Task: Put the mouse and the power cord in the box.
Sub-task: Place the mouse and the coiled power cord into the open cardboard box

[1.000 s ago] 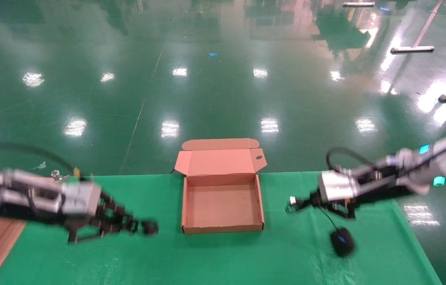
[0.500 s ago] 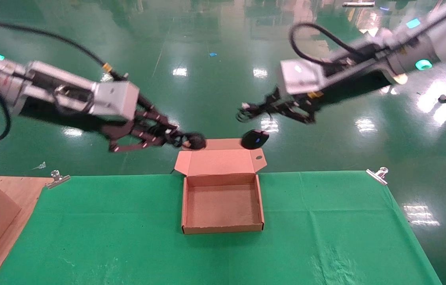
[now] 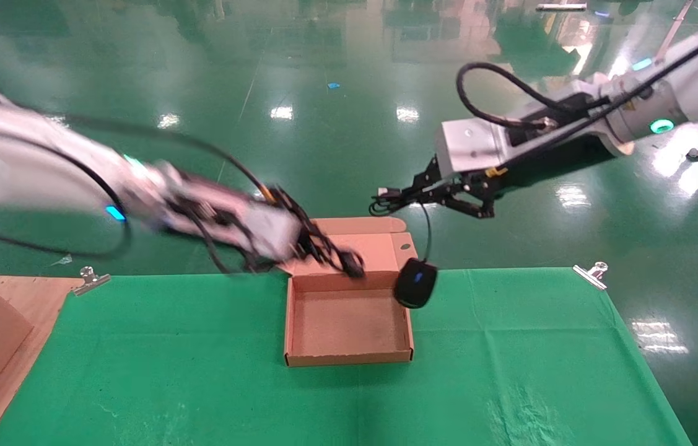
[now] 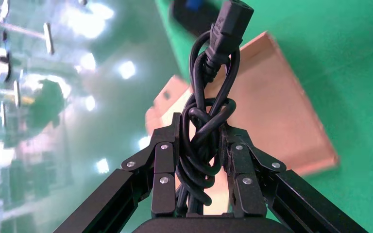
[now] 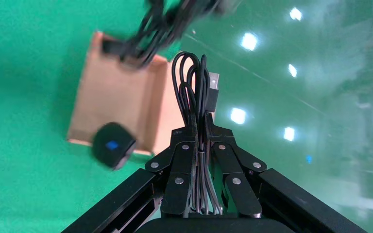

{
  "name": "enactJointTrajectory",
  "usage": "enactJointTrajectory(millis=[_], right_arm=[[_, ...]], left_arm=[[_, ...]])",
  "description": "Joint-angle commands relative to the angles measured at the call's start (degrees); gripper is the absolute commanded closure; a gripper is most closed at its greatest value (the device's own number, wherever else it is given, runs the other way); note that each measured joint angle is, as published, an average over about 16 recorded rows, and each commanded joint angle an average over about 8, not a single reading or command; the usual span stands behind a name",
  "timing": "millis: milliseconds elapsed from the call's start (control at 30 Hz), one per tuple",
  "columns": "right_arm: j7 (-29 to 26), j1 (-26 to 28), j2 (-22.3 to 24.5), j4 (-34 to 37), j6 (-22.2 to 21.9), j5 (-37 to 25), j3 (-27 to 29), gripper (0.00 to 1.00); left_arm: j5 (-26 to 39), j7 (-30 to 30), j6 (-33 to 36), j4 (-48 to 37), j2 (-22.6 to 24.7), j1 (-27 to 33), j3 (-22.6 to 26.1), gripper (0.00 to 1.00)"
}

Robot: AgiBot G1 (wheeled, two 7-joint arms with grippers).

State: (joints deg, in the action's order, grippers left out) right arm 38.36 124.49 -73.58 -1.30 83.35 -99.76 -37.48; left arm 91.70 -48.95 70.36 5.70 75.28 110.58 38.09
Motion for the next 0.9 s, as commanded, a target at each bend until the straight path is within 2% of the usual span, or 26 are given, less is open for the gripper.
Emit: enactJointTrajectory(millis=[33, 267, 533, 567, 600, 800, 833, 900], right_arm=[[0.37, -0.11, 0.49, 0.46, 1.20, 0.36, 0.24, 1.00], [1.93, -2.03, 2.05, 1.37, 2.66, 1.01, 0.68, 1.00], [3.40, -5.22, 3.80, 2.08, 1.37, 0.95, 0.64, 1.00], [3.52, -5.62, 3.97, 2.13, 1.07, 0.90, 0.61, 1.00], [3.64, -6.01, 4.12, 2.17, 0.76, 0.86, 0.58, 1.00], [4.08, -7.78, 4.40, 2.10, -0.79, 0.78, 0.52, 1.00], [4.10, -7.97, 4.35, 2.06, -0.92, 0.79, 0.53, 1.00], [4.16, -8.30, 4.20, 1.96, -0.96, 0.81, 0.54, 1.00]], left_arm=[[-0.80, -2.93, -3.31, -0.13, 1.35, -2.60, -0.61, 1.00], [-5.40, -9.17, -19.03, 5.69, 3.15, -14.84, -2.07, 1.00], [-7.83, -8.52, -31.12, 13.60, 3.49, -24.64, 3.70, 0.98], [-8.38, -7.90, -31.61, 14.31, 3.46, -25.24, 4.59, 0.93], [-8.96, -7.25, -31.93, 14.90, 3.42, -25.70, 5.45, 0.83], [-12.43, -4.27, -31.46, 16.27, 3.20, -25.92, 9.75, 0.10], [-12.85, -4.09, -31.60, 16.31, 3.19, -25.81, 10.35, 0.03], [-13.72, -3.81, -31.95, 16.38, 3.17, -25.65, 11.54, 0.00]])
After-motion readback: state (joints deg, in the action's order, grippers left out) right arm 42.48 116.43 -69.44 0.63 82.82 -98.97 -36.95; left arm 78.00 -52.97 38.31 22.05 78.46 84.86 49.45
